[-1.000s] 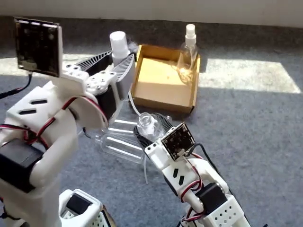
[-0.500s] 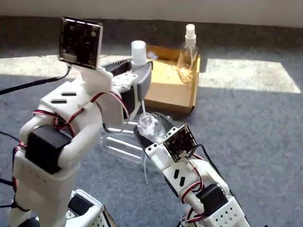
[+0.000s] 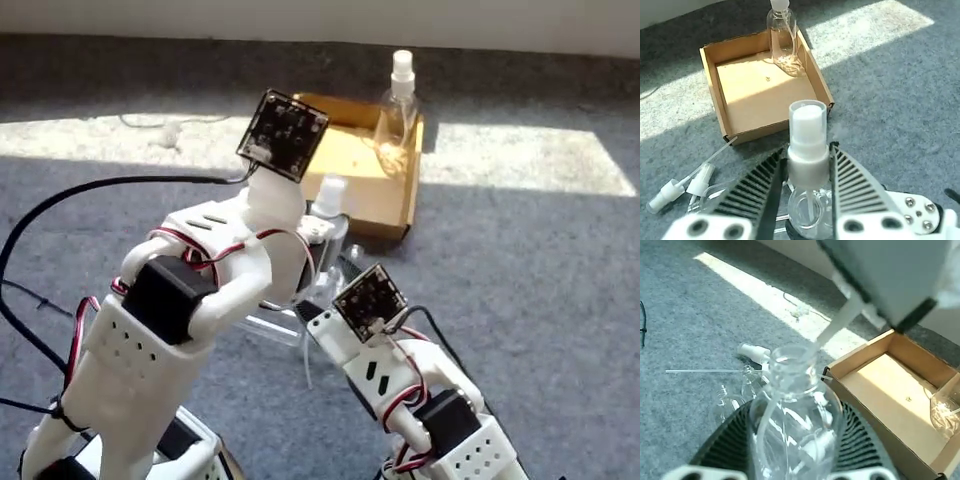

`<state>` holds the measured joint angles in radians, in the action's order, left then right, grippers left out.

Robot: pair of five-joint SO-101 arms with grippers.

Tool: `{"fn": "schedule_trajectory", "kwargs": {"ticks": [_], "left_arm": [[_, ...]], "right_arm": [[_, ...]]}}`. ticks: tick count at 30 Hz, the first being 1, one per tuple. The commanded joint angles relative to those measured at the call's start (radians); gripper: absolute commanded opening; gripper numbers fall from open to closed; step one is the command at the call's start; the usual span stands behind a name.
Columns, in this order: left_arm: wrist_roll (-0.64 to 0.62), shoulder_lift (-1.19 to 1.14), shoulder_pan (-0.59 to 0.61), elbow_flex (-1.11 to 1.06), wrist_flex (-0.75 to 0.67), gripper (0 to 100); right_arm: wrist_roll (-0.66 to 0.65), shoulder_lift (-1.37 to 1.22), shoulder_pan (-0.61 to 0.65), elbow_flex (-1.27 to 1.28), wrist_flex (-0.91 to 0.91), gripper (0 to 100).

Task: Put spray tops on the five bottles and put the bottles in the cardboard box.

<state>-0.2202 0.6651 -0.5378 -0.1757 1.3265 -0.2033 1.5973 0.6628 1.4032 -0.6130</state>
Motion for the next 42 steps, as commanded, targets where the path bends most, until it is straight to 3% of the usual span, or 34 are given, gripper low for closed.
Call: {"fn": "schedule_trajectory", "kwargs": {"ticks": [1, 3, 7, 10, 18, 26, 37, 42], "left_arm": [[0.029, 0.028, 0.022, 0.005, 0.008, 1], [0.029, 0.059, 0.033, -0.004, 0.008, 3], [0.080, 0.143, 0.033, 0.002, 0.009, 17], [0.115, 0.194, 0.041, -0.002, 0.009, 24], [0.120, 0.225, 0.048, 0.002, -0.002, 24], [0.120, 0.222, 0.206, -0.122, -0.129, 24], [0.135, 0.231, 0.202, -0.328, -0.149, 24], [0.164, 0.232, 0.150, -0.295, -0.149, 24]], "right_arm": [[-0.008, 0.012, 0.004, -0.010, -0.002, 0.5], [-0.008, 0.012, 0.004, -0.010, -0.001, 0.5], [-0.003, 0.012, 0.004, -0.010, -0.001, 0.5], [0.080, 0.012, 0.001, -0.012, -0.001, 0.5], [0.110, 0.012, -0.044, -0.012, -0.001, 0.5], [0.112, 0.012, -0.041, -0.008, -0.001, 0.5], [0.112, 0.012, -0.041, -0.010, -0.001, 0.5], [0.107, 0.012, -0.041, -0.008, -0.001, 0.5]]}}
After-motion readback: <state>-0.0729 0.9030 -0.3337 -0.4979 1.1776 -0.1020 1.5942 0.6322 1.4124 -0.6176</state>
